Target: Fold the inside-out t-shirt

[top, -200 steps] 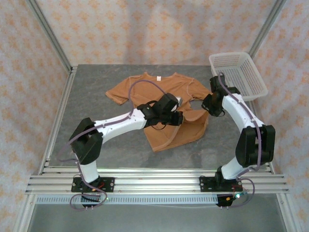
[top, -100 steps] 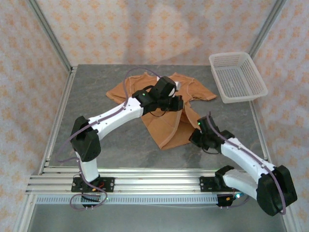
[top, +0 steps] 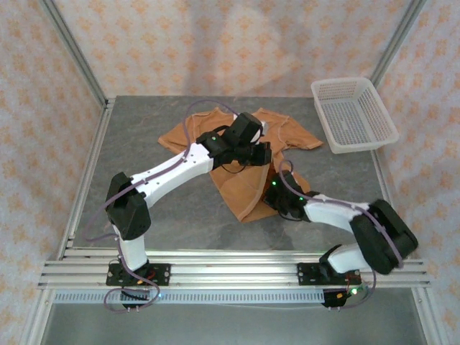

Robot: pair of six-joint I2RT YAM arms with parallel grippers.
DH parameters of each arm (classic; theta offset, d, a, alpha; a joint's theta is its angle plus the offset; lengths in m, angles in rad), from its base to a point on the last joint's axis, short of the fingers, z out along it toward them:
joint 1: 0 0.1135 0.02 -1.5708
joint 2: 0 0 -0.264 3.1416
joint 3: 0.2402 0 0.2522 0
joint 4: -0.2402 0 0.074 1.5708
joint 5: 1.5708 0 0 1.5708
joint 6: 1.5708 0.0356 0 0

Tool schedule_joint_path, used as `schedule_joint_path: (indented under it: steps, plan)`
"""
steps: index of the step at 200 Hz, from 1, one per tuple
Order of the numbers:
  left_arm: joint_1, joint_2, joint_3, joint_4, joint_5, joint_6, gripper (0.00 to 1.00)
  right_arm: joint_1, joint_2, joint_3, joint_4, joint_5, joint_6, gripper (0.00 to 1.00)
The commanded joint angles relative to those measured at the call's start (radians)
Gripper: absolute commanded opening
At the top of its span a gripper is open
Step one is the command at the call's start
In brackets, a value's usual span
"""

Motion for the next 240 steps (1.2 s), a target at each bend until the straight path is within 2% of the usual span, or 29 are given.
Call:
schedule_joint_path:
  steps: [1,37,51,64,78,108,149,169,185,197,214,230,240]
  plan:
    - [-0.003,-0.032,0.03,-0.028,0.005,-0.042,0.0,-0.016,0.093,0.148,0.172,0.132,0.026,0.0]
    - [-0.045,-0.085,0.015,0.035,-0.023,-0.129,0.0,-0.046,0.322,0.383,0.247,0.157,0.068,0.0]
    - [-0.073,-0.092,0.035,0.065,-0.033,-0.158,0.0,-0.05,0.403,0.455,0.268,0.177,0.112,0.17]
    - [-0.1,-0.089,0.073,0.078,-0.042,-0.175,0.0,-0.052,0.471,0.505,0.314,0.18,0.145,0.38]
    - [-0.127,-0.078,0.134,0.08,-0.043,-0.181,0.0,-0.053,0.543,0.589,0.279,0.19,0.169,0.56]
    - [-0.156,-0.044,0.302,0.022,-0.031,-0.16,0.0,-0.055,0.667,0.749,0.203,0.197,0.203,0.67]
    - [-0.149,-0.07,0.353,-0.012,-0.034,-0.133,0.0,-0.053,0.823,1.004,-0.159,0.215,0.249,0.75]
    - [-0.135,-0.101,0.325,-0.002,-0.036,-0.133,0.0,-0.053,0.91,1.093,-0.287,0.194,0.297,0.76]
    - [-0.115,-0.122,0.297,-0.002,-0.038,-0.133,0.0,-0.052,0.935,1.08,-0.264,0.178,0.332,0.75]
    - [-0.094,-0.136,0.263,0.001,-0.037,-0.138,0.0,-0.053,0.949,1.054,-0.218,0.153,0.359,0.71]
    - [-0.058,-0.162,0.196,0.031,-0.032,-0.151,0.0,-0.056,0.957,1.037,-0.176,0.122,0.368,0.61]
    - [-0.024,-0.181,0.144,0.044,-0.031,-0.159,0.0,-0.058,0.947,1.027,-0.162,0.115,0.349,0.43]
    - [-0.007,-0.192,0.118,0.046,-0.037,-0.159,0.0,-0.059,0.934,1.019,-0.151,0.114,0.328,0.26]
